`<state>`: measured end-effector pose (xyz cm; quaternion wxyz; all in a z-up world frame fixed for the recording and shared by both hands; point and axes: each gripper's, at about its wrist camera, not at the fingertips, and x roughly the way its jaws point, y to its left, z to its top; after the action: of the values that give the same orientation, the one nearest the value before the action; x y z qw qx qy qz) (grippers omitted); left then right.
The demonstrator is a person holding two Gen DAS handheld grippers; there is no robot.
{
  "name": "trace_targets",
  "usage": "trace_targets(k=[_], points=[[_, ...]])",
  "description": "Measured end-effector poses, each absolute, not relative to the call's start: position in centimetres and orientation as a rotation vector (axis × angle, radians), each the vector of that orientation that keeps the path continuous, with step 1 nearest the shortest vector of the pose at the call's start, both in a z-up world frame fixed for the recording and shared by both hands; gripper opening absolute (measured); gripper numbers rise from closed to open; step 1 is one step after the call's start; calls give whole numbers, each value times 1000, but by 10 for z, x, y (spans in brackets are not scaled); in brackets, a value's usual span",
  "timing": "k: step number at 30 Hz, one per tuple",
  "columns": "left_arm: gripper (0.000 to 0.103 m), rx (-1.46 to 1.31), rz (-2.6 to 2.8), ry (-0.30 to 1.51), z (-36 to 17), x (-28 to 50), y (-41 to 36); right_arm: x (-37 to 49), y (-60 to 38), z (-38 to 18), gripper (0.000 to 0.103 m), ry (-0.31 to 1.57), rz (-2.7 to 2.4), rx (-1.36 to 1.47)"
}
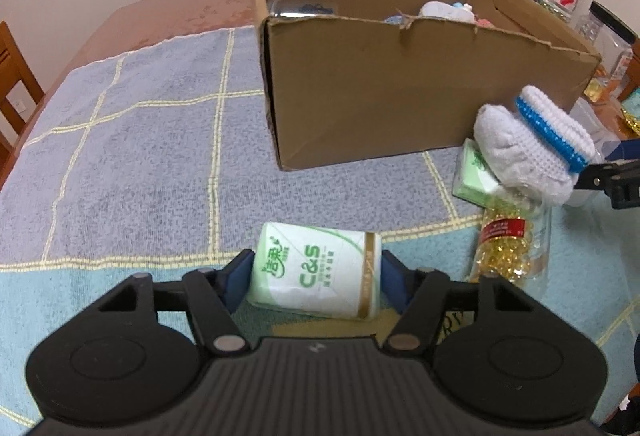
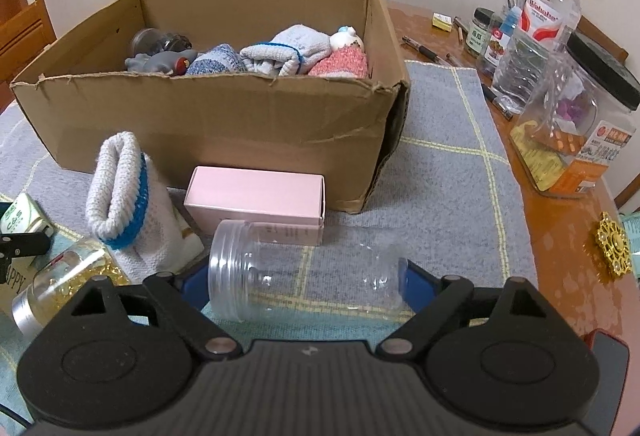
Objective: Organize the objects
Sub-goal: 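Grasp the C&S tissue pack with the left tool while the right tool grasps the clear jar, then carry the tissue pack and clear jar into the cardboard box and release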
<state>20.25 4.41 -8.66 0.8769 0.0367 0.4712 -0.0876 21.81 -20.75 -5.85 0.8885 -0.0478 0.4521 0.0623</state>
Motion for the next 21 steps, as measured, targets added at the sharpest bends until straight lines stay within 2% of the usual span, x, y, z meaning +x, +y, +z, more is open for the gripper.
trace_targets(k=[8, 21], points=[[65, 70, -235, 1005, -69, 203, 46, 212, -214, -38, 94, 937, 162, -118], [65, 63, -402, 935, 17, 207, 34, 203, -217, 22, 94, 896, 291, -117]])
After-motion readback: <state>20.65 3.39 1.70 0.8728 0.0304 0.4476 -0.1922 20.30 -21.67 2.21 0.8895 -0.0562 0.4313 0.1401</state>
